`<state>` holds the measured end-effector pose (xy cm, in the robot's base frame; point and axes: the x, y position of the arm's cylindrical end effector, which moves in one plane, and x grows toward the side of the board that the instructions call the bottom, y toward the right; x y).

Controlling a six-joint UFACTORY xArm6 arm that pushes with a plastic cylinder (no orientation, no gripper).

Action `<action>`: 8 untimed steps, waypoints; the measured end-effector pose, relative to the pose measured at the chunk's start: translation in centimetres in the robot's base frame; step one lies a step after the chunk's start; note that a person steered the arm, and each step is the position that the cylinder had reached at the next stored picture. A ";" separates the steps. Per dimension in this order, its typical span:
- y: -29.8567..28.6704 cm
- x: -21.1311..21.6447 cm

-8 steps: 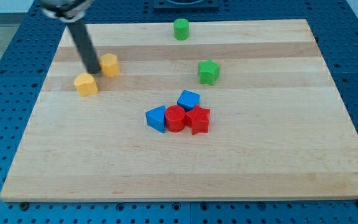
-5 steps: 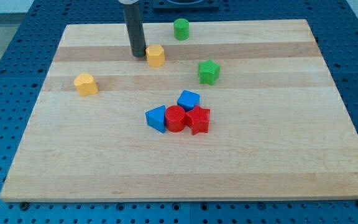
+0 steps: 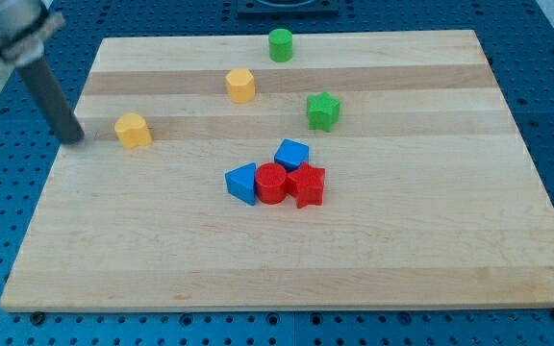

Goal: Push the yellow heart towards the yellow hexagon

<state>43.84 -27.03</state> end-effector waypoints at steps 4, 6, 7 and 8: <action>7.2 -6.7; 14.2 -17.6; 14.5 -18.8; 14.5 -18.7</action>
